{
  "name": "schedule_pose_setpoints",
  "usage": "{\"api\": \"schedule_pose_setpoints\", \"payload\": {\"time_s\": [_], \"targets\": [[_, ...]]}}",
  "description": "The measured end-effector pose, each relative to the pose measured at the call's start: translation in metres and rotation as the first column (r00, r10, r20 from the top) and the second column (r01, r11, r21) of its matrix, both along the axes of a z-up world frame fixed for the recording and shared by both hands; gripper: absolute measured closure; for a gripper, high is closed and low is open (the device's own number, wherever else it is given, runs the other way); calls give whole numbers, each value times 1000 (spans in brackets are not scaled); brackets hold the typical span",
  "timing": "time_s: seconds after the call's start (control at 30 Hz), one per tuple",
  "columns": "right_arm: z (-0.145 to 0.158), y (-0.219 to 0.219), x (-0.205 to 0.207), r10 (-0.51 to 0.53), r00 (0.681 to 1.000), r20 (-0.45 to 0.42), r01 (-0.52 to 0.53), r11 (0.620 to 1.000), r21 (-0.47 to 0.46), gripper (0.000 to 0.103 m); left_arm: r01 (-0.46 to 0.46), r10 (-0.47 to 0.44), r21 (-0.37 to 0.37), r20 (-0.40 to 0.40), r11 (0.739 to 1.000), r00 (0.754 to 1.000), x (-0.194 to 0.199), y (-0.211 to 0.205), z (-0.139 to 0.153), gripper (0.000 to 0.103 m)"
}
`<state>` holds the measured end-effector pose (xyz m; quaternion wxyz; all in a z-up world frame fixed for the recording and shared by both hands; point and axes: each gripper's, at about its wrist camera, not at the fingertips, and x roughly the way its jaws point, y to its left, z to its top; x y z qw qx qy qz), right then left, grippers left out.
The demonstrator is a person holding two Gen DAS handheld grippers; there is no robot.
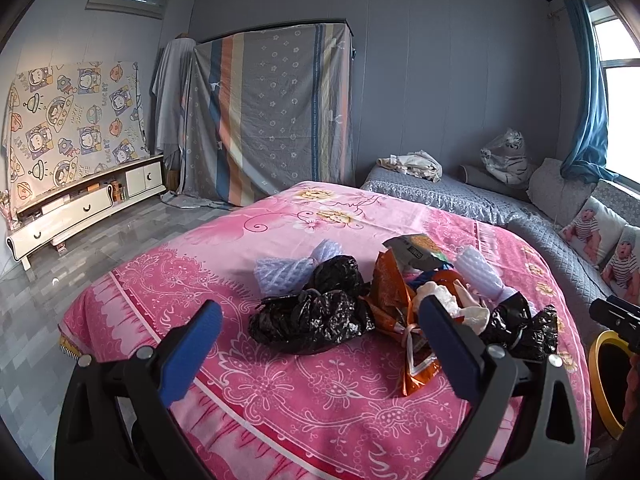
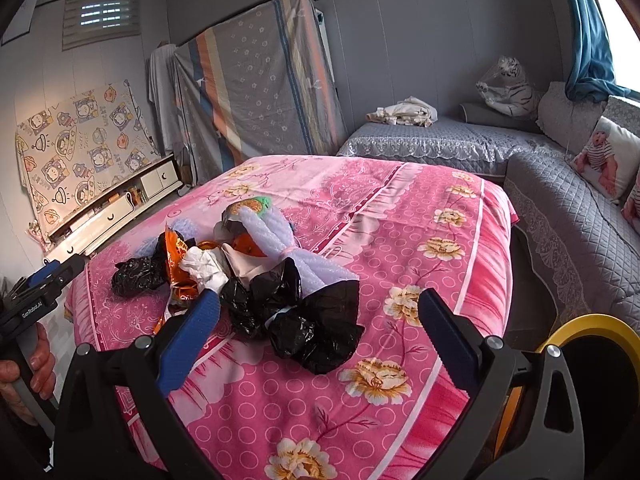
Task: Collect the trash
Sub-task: 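Move the right tool to the black plastic bags and close on them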
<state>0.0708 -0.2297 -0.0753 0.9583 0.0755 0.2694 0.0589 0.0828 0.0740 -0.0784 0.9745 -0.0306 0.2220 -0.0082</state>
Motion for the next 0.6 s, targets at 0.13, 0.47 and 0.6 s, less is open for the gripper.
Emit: {"api": "schedule_pose_setpoints", "payload": {"time_s": [0.13, 0.47, 0.6], "targets": [[-9, 2, 13, -28, 999, -20, 27, 999, -40, 8, -7, 7, 3, -25, 1000, 1000, 20, 7, -9, 8], [-32, 1, 53, -29, 994, -107, 15, 992, -122, 8, -13, 12, 0, -100, 1000, 995, 57, 16, -33, 8], [-42, 1, 66, -1, 988, -158, -17, 994, -109, 8, -3, 2, -3, -128, 1000, 992, 66, 15, -40, 8]]}}
